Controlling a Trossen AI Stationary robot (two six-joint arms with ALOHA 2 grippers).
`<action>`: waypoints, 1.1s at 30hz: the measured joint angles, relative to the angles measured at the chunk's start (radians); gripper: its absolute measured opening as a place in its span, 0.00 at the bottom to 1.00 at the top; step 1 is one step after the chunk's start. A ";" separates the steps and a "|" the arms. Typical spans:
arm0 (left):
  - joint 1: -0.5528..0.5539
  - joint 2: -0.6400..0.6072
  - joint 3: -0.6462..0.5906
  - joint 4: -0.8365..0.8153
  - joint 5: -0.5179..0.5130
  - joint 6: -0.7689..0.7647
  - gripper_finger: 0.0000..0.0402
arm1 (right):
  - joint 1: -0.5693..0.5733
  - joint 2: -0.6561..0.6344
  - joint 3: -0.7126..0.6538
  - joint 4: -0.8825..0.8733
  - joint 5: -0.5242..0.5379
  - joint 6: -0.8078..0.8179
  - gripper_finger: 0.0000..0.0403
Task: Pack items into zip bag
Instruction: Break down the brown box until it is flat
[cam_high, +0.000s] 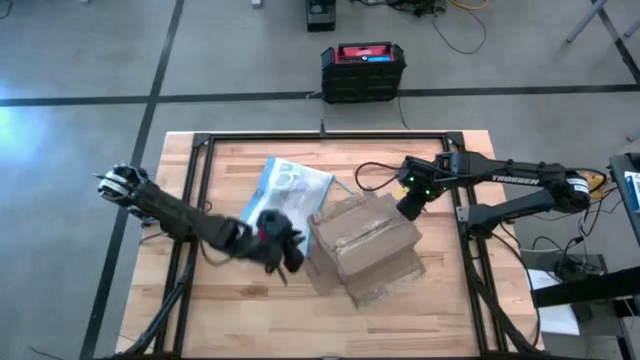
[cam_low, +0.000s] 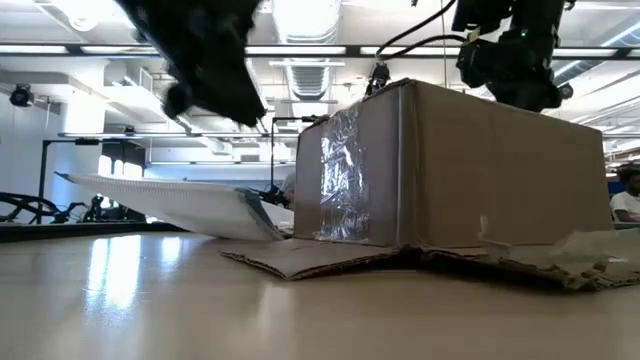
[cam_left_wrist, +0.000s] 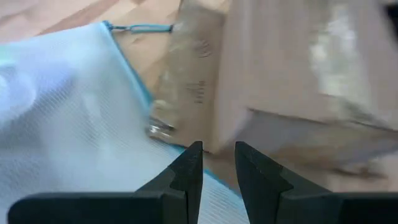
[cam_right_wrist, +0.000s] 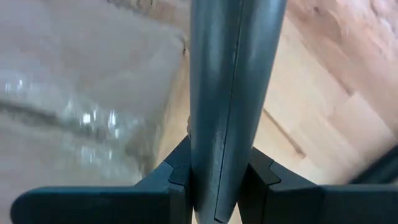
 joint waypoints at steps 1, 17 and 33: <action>-0.032 0.031 0.000 0.043 -0.031 -0.009 0.19 | 0.000 -0.001 0.005 -0.030 -0.009 -0.003 0.14; 0.009 0.361 0.004 0.461 -0.027 0.126 0.19 | 0.228 0.009 -0.015 -0.071 -0.025 0.157 0.14; 0.184 -0.017 0.003 0.081 0.084 0.387 0.19 | 0.359 0.004 0.163 -0.039 -0.028 0.123 0.14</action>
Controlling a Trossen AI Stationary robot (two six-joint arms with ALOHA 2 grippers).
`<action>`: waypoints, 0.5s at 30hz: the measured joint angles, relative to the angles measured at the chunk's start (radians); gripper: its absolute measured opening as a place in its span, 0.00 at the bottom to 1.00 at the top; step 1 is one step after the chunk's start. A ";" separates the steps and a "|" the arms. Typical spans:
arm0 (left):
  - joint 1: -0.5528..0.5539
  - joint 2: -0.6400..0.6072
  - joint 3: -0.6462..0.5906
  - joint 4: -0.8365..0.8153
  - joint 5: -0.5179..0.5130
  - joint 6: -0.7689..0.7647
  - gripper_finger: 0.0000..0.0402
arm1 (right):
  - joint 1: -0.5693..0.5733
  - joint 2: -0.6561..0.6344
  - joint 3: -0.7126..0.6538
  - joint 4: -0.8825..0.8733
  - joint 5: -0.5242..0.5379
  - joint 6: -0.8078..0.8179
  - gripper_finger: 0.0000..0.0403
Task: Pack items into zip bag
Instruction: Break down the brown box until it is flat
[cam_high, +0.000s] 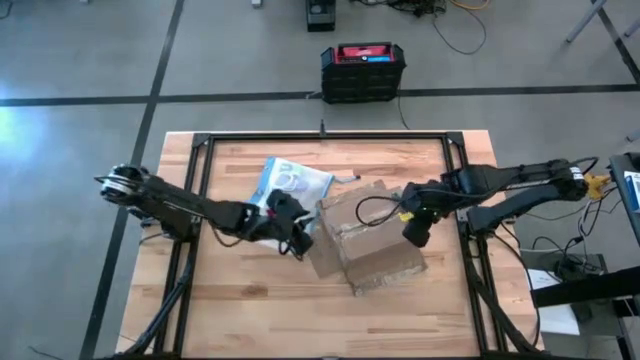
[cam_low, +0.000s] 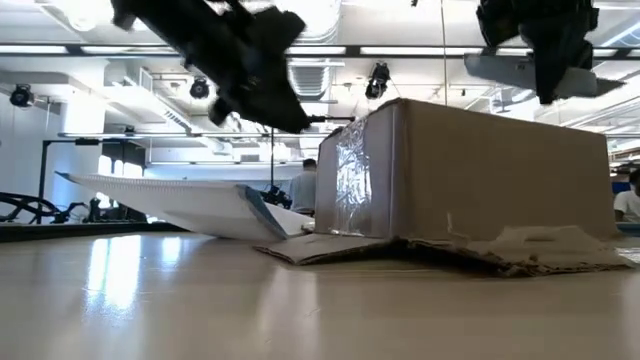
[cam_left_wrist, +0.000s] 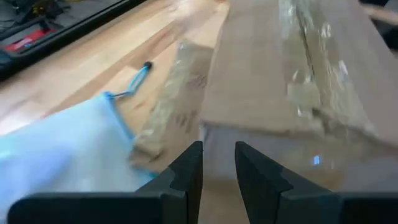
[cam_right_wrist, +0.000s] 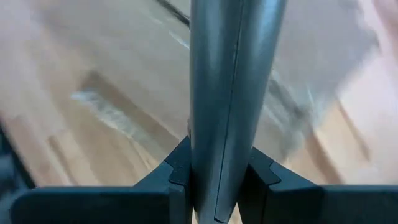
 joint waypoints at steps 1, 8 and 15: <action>-0.016 -0.018 -0.001 0.010 -0.006 0.000 0.19 | 0.006 0.000 0.013 0.021 -0.004 -0.066 0.14; -0.133 0.007 -0.001 0.281 -0.056 0.036 0.19 | -0.008 0.025 0.003 0.337 -0.253 -0.396 0.14; -0.148 0.127 -0.001 0.428 -0.053 0.031 0.26 | -0.029 0.095 -0.004 0.653 -0.277 -0.660 0.14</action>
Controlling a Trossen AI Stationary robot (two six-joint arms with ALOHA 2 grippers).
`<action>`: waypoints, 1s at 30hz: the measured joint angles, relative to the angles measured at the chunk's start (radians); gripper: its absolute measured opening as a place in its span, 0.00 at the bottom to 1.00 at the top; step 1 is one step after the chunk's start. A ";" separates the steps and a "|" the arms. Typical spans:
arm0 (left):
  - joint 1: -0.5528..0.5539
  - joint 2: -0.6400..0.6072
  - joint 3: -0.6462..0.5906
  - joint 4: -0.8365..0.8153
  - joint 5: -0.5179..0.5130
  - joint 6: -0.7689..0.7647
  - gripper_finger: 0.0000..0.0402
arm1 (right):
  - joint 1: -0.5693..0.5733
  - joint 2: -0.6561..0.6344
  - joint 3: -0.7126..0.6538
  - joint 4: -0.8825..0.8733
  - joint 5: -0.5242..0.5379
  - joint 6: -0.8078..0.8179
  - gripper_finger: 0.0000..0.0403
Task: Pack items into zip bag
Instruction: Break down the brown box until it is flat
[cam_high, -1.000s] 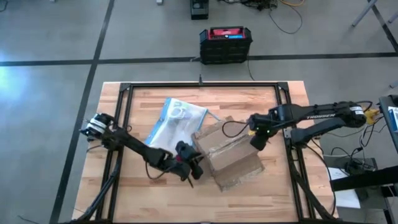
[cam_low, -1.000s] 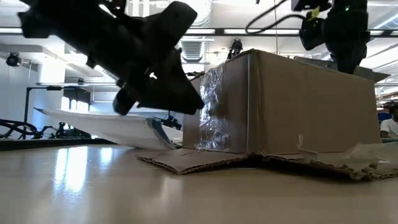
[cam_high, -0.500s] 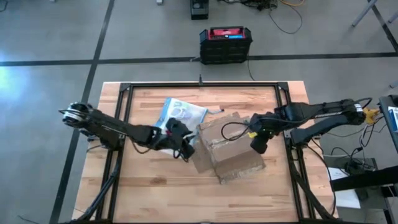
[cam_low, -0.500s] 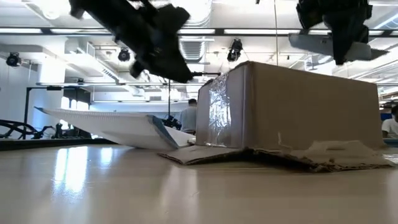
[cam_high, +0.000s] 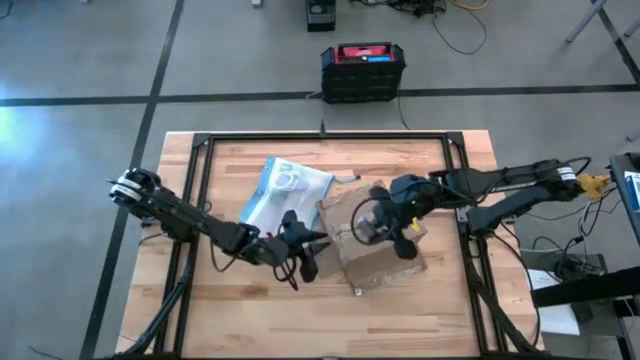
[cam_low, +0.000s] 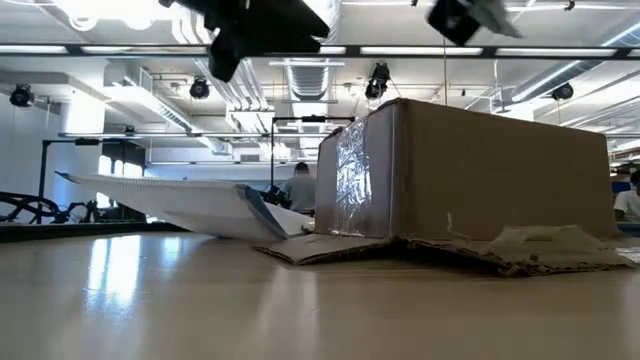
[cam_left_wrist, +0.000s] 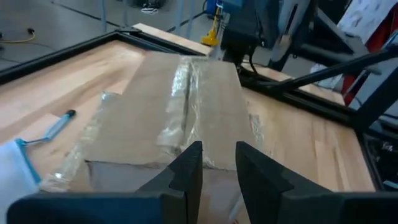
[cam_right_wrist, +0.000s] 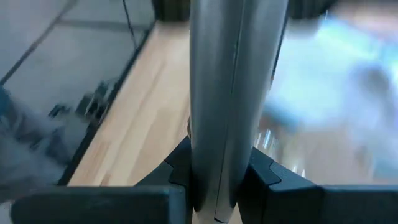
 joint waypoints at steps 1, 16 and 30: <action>0.002 0.009 0.000 0.003 0.001 -0.004 0.28 | -0.010 -0.001 -0.008 0.047 0.000 -0.018 0.14; 0.057 0.072 0.000 0.036 0.003 0.095 0.66 | -0.230 0.004 -0.362 0.898 -0.233 0.042 0.14; 0.089 0.118 0.000 0.073 0.022 0.194 0.69 | -0.240 0.125 -0.324 0.793 -0.310 -0.159 0.14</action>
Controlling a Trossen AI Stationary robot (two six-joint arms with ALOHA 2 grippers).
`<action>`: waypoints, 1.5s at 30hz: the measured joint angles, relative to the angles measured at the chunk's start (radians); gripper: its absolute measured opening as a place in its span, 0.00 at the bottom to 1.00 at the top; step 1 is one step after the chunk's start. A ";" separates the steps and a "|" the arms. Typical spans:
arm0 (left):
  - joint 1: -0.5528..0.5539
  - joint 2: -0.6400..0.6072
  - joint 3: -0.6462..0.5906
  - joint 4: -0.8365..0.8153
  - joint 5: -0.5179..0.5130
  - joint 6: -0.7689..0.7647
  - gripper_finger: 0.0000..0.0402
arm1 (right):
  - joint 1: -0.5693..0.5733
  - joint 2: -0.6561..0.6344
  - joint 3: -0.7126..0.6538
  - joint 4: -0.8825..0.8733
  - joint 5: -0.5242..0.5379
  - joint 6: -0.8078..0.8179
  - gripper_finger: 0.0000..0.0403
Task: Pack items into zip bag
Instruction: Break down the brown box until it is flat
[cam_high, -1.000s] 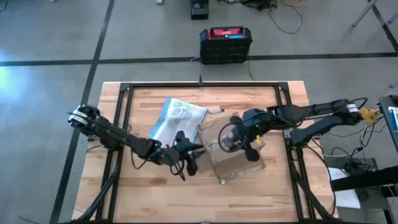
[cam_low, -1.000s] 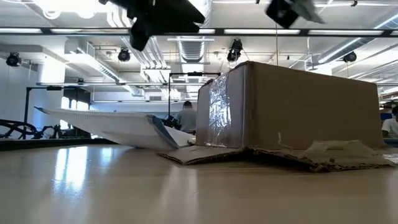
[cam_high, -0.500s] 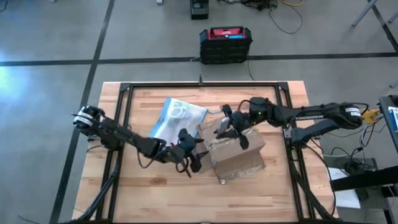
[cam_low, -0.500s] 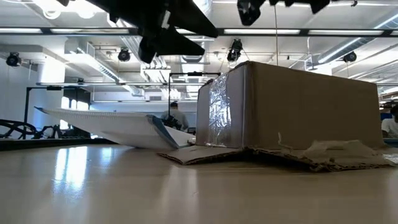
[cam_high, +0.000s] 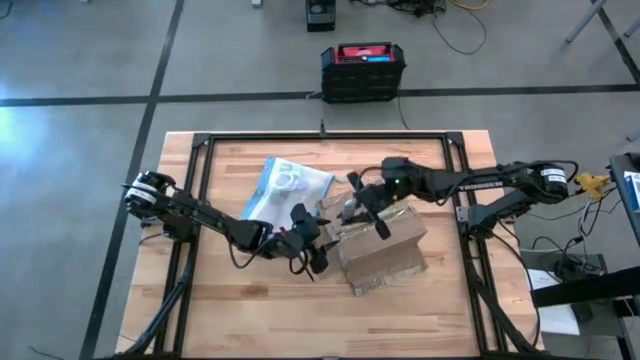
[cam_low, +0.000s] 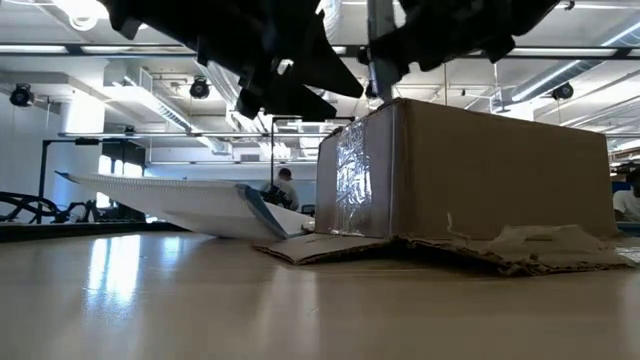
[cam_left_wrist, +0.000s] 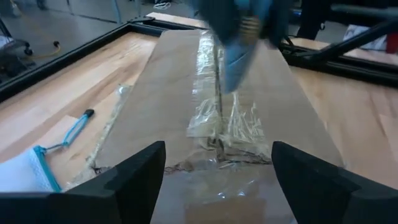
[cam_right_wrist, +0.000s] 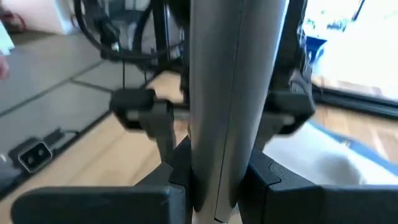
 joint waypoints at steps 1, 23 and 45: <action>0.002 0.004 0.000 0.002 0.000 0.010 0.69 | 0.000 0.003 -0.001 0.015 -0.013 -0.009 0.14; 0.018 0.185 0.198 -0.138 -0.013 0.010 0.69 | 0.001 0.015 -0.312 0.673 -0.044 0.150 0.14; 0.042 0.161 0.220 -0.293 -0.057 -0.048 0.69 | -0.064 0.268 -0.284 0.978 -0.134 0.173 0.14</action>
